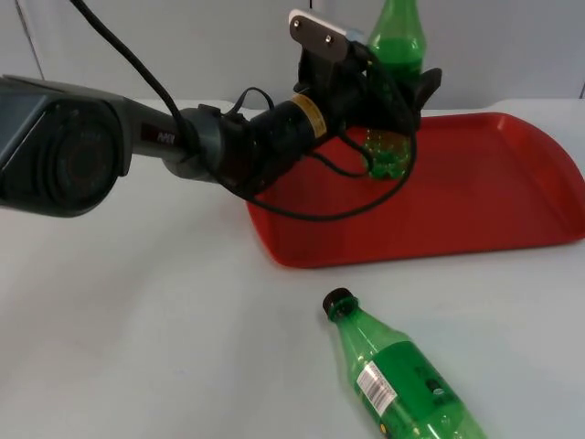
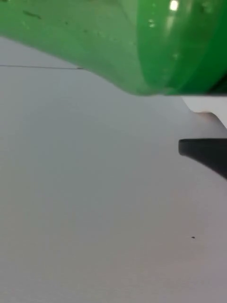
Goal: Place the bottle upright on the tray.
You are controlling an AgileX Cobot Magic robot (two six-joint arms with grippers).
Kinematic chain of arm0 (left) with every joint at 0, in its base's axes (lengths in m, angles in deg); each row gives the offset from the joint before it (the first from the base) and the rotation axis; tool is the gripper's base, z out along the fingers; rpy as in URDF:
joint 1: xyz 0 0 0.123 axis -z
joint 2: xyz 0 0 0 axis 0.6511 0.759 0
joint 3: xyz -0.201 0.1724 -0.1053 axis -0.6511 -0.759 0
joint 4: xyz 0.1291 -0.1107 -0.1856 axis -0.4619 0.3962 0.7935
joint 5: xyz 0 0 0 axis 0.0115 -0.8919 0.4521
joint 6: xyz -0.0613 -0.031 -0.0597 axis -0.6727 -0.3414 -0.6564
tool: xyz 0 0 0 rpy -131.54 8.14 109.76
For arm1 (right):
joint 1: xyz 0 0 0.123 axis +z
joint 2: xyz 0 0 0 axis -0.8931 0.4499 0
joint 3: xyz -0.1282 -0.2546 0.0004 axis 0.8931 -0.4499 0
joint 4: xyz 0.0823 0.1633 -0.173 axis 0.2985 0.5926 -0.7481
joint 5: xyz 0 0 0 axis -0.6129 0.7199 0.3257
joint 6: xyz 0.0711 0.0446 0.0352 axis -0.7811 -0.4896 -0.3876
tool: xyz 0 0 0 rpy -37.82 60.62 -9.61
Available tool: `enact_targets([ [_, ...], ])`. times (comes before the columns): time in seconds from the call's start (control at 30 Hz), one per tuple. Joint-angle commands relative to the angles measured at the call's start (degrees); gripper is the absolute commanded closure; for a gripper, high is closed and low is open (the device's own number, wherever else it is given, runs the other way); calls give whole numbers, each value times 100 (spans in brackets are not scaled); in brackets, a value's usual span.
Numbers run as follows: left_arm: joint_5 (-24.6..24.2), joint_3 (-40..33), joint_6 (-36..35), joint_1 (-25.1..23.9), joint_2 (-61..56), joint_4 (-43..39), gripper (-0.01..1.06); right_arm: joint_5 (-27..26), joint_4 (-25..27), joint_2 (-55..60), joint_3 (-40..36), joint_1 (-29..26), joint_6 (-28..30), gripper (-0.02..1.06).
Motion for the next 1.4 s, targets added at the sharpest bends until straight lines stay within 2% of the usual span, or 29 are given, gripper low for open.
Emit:
enact_targets([
  [0.0, 72, 30, 14, -4, -24, -32, 21, -24, 27, -18, -6, -20, 16, -1],
  [0.33, 9, -5, -112, -76, -35, -69, 21, -24, 27, -18, -6, -20, 16, -1],
  [0.53, -463, -212, -166, -76, -285, -383, 21, -24, 27, -18, -6, -20, 16, -1],
  [0.73, -584, -212, -598, -76, -403, -527, 21, -24, 27, -18, -6, -20, 16, -1],
  [0.83, -933, -212, -676, -76, -450, -864, 21, -24, 27, -18, -6, -20, 16, -1],
  [1.1, -867, -212, -1192, -76, -450, -1749, 21, -24, 27, -18, -6, -20, 16, -1],
  [1.3, -883, -212, -1304, -142, -450, -1780, 21, -24, 27, -18, -6, -20, 16, -1],
  [1.37, -895, -212, -1585, -210, -450, -1862, 21, -24, 27, -18, -6, -20, 16, -1],
])
